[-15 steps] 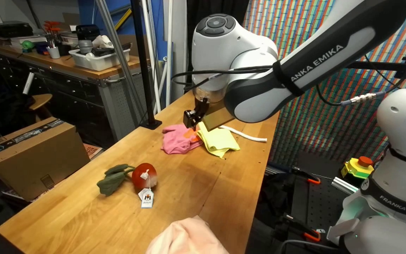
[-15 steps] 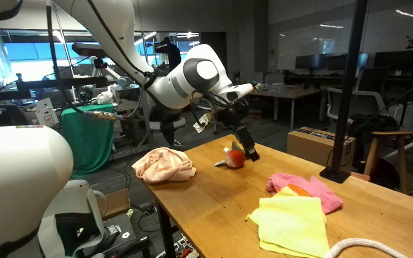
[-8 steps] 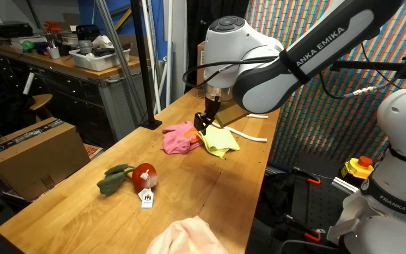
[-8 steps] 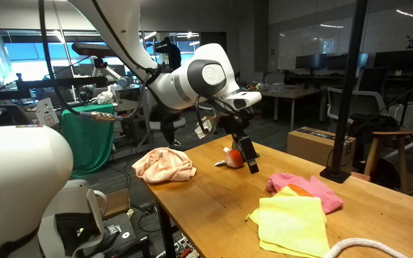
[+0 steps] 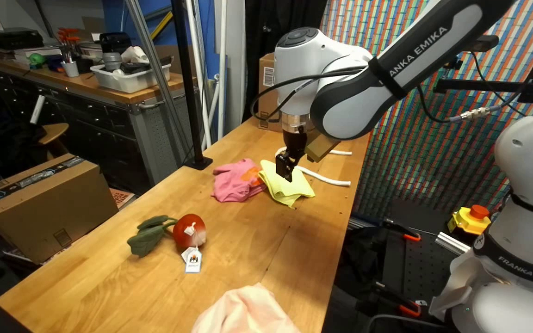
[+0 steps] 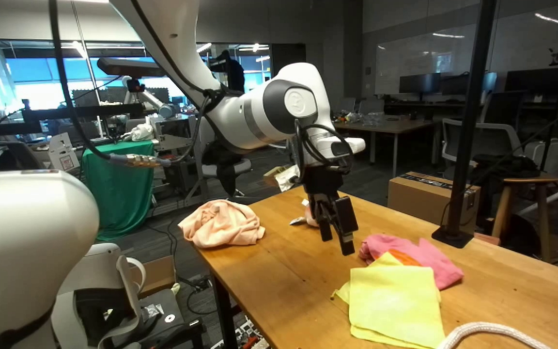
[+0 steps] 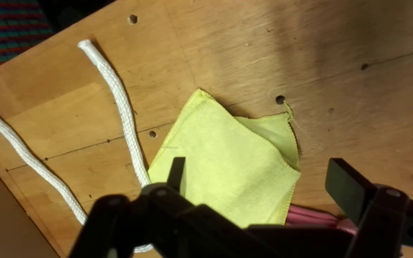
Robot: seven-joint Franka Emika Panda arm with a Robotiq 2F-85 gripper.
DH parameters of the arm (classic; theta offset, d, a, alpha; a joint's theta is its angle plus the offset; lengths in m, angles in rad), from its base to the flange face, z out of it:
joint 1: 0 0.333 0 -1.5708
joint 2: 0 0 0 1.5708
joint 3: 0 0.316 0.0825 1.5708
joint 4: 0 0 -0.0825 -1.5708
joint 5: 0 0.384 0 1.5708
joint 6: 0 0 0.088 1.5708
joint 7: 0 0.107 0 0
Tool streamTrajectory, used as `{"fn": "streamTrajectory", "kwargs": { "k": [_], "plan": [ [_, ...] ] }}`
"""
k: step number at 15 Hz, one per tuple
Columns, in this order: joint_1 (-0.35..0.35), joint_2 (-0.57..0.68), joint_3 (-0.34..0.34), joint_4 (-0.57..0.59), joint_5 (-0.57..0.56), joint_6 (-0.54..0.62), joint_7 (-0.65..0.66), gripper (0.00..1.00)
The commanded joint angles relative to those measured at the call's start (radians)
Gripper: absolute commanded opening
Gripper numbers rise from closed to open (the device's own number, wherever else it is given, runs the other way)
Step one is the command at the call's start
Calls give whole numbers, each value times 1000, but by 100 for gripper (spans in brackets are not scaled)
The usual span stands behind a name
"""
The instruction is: Separate the clothes, rope and plush toy on the table
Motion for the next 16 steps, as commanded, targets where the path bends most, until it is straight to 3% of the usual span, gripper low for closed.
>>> {"fn": "streamTrajectory", "kwargs": {
  "k": [1,8,16],
  "plan": [
    [-29,-23,7,7,-31,-3,-79,100],
    [-65,-78,36,-13,-27,95,-183,100],
    [-161,-91,130,-65,1,142,-230,100]
  ]
}}
